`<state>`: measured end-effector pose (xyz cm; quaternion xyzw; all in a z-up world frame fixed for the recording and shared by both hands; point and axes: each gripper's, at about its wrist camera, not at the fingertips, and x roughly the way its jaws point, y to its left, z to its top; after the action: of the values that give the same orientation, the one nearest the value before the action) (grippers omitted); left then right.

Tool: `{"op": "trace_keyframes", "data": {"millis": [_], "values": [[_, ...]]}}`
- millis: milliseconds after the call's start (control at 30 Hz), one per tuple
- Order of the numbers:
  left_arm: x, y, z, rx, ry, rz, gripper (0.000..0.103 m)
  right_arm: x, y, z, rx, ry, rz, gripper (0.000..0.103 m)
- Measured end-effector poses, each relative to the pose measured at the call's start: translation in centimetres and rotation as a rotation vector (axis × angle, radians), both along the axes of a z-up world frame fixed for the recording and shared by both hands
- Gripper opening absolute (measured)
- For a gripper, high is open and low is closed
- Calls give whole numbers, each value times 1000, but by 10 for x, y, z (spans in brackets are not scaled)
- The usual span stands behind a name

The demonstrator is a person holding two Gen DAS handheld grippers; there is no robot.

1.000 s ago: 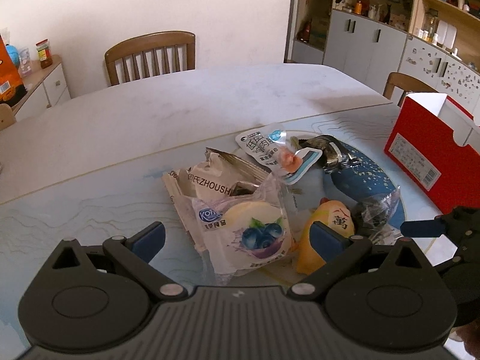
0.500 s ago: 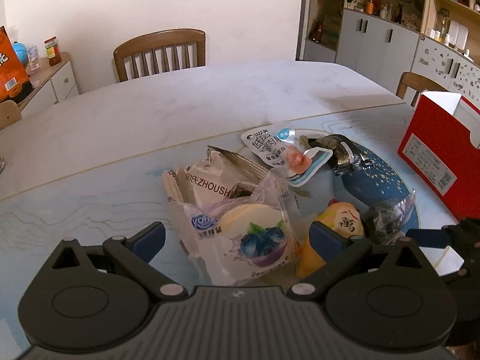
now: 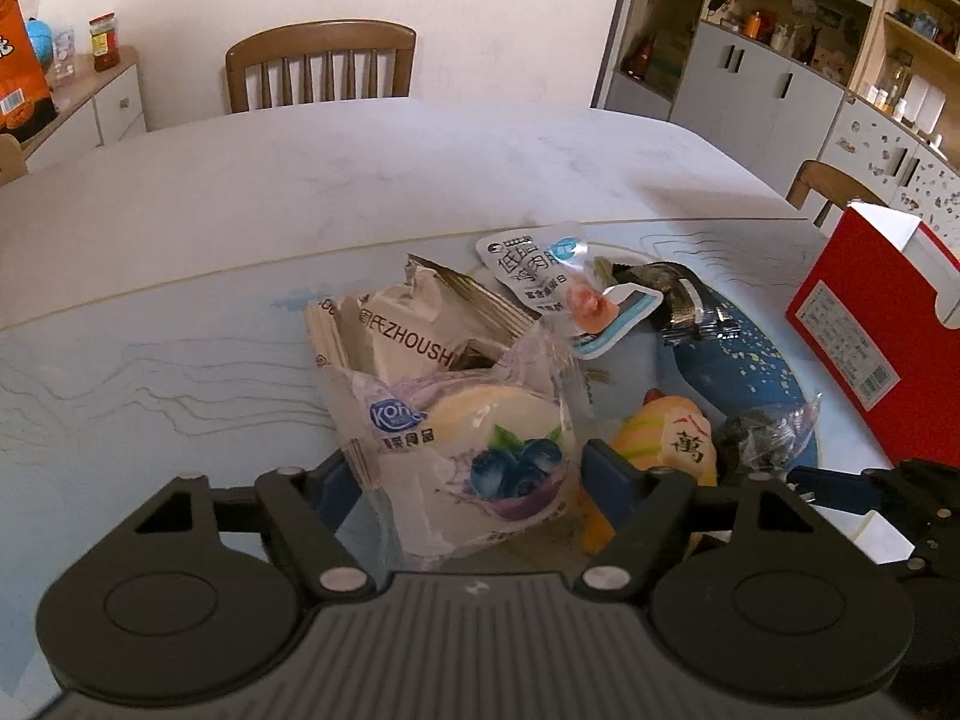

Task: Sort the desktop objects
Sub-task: 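Move left tool to blueberry bread bag while right tool moves to white USB cable, then close left tool on the bread bag while right tool closes on the cable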

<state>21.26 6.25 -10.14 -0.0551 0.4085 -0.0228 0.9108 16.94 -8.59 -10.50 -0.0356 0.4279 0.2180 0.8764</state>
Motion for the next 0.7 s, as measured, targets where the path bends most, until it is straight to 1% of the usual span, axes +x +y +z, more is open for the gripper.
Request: {"op": "trace_keyframes", "data": {"millis": [233, 567, 667, 700], "values": [[-4, 2, 2, -30, -1, 2, 71, -2, -4, 0, -2, 0, -6, 77], [-17, 5, 12, -48, -21, 3, 66, -5, -19, 6, -8, -8, -32, 75], [-23, 6, 16, -42, -36, -1, 61, -7, -26, 9, -6, -11, -43, 74], [-24, 6, 17, -41, -38, -3, 57, -8, -28, 10, -6, -13, -44, 74]]}}
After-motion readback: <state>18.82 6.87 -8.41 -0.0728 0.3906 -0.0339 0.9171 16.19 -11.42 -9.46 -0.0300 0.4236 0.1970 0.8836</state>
